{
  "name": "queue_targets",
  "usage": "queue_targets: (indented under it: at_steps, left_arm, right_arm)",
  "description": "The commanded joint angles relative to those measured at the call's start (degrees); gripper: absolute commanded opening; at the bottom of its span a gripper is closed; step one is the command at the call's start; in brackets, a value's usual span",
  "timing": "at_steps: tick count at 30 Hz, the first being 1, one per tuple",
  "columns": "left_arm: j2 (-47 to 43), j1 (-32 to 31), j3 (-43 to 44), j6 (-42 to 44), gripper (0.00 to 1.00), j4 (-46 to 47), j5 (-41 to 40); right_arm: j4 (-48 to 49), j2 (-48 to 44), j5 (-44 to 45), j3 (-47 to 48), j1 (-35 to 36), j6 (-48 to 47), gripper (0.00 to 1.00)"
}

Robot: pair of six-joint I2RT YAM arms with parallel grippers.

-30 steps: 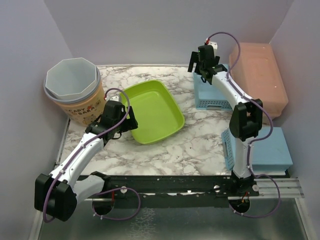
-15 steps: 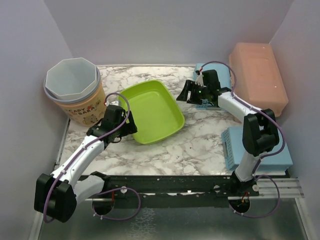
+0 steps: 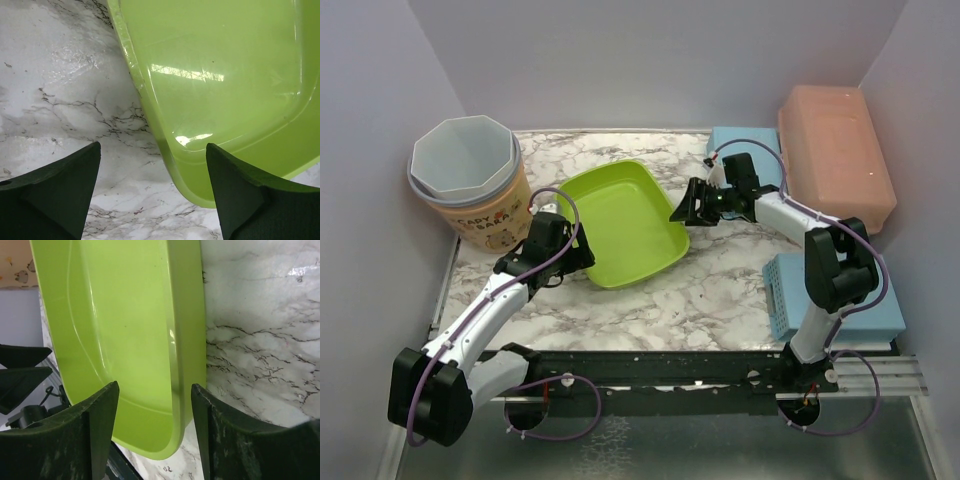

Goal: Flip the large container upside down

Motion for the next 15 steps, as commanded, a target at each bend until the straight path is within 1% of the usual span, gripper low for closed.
queue_targets:
  at_steps: [1, 5, 9, 15]
  left_arm:
    - [0.3, 0.1, -0.1, -0.3, 0.87, 1.2, 0.3]
    - [0.4, 0.1, -0.2, -0.5, 0.87, 1.2, 0.6]
    - [0.8, 0.1, -0.2, -0.6, 0.87, 1.3, 0.9]
    - [1.3, 0.1, -0.6, -0.8, 0.87, 2.0, 1.6]
  right_arm:
    - [0.8, 0.7, -3.0, -2.0, 0.3, 0.8, 0.63]
    - [3.2, 0.6, -4.2, -4.3, 0.3, 1.8, 0.60]
    - [6.4, 0.1, -3.1, -7.0, 0.4, 3.9, 0.60]
    - [14.9, 0.9, -6.6, -10.2, 0.4, 9.7, 0.50]
